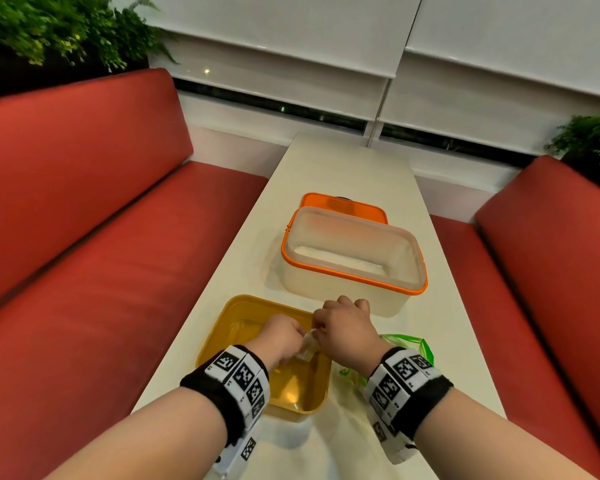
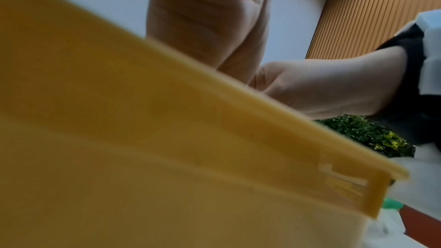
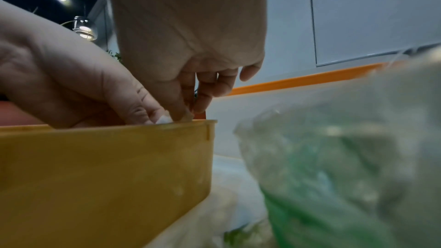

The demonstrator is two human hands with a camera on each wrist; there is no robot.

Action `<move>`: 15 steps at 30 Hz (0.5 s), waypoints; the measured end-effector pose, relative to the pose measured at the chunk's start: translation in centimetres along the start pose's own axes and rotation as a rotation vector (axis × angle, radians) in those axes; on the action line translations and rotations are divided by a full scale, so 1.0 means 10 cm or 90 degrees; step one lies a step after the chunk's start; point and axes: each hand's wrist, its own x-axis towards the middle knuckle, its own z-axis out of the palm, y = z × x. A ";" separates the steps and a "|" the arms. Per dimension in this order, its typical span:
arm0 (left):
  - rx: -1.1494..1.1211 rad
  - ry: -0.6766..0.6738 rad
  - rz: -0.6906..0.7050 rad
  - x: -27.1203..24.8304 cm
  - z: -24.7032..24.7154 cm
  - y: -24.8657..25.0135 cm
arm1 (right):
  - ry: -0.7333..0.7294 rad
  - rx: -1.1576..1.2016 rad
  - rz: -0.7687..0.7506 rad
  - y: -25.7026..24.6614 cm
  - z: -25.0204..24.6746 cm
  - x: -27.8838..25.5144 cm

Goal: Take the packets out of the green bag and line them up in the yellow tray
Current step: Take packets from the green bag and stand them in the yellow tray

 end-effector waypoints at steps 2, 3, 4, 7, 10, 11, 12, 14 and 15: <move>0.011 0.002 0.003 -0.01 0.00 0.00 | -0.012 -0.015 0.003 0.00 0.00 -0.01; 0.014 0.010 0.006 -0.01 -0.01 -0.01 | -0.020 -0.023 0.007 0.00 -0.01 -0.02; 0.018 0.024 0.011 -0.01 -0.03 -0.02 | -0.028 -0.030 0.009 0.00 -0.02 -0.01; 0.011 0.069 0.023 -0.01 -0.14 -0.07 | -0.054 -0.076 0.005 -0.05 -0.05 0.01; -0.012 0.089 0.033 -0.03 -0.26 -0.13 | -0.077 -0.142 -0.004 -0.11 -0.05 0.03; -0.016 0.092 0.035 -0.05 -0.29 -0.14 | -0.080 -0.157 -0.006 -0.13 -0.05 0.04; -0.023 0.094 0.039 -0.06 -0.31 -0.16 | -0.082 -0.166 -0.007 -0.14 -0.04 0.05; -0.038 0.097 0.044 -0.08 -0.34 -0.19 | -0.077 -0.180 -0.011 -0.17 -0.03 0.05; -0.043 0.098 0.045 -0.09 -0.34 -0.20 | -0.069 -0.188 -0.015 -0.17 -0.03 0.05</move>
